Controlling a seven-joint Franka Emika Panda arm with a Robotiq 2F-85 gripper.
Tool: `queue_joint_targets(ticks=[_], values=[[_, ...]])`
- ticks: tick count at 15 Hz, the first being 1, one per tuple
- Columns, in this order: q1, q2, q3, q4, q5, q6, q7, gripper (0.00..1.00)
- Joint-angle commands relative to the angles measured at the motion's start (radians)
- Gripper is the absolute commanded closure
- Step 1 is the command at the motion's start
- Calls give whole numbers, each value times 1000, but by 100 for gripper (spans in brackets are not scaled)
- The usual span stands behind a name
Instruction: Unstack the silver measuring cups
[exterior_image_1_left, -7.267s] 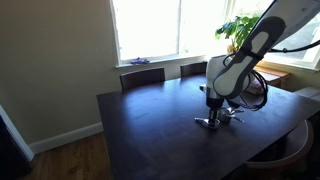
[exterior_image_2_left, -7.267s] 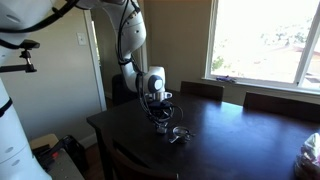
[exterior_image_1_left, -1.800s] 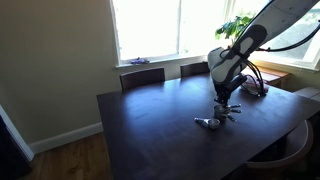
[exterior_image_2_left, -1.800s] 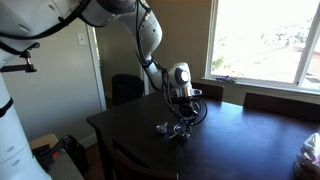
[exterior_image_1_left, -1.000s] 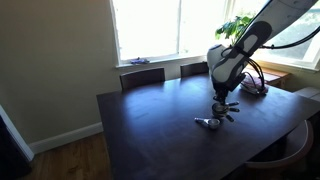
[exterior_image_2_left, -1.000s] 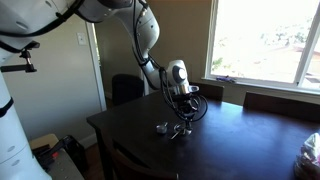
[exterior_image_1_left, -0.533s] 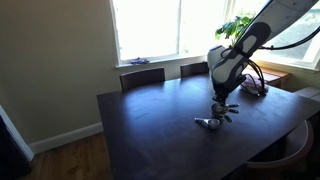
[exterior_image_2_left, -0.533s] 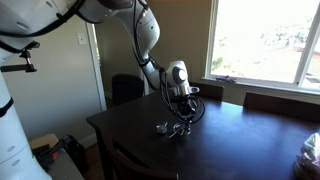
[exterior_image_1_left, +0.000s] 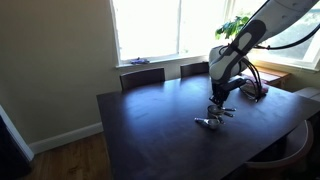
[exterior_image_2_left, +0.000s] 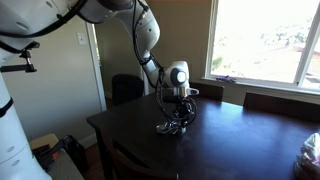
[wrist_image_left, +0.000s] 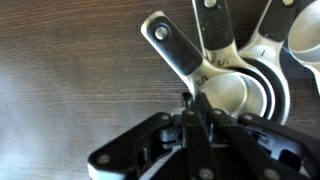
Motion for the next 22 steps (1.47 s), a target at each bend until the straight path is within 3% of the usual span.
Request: queue_joint_targets(ticks=[1,2,3,5,13,15,22], values=[[-8,-21,21,-43,28,13,24,98],[-2,-24,16,-45,13,6,8,68],[4,-28,8,-49,-1,9,4,68],[8,-39,2,-64,-25,24,-12,56],[-8,-111,9,-118,-55,33,-86,5],[-18,-139,18,-131,-70,20,-137,0],[-52,-172,29,-80,-165,-163,-373,0]])
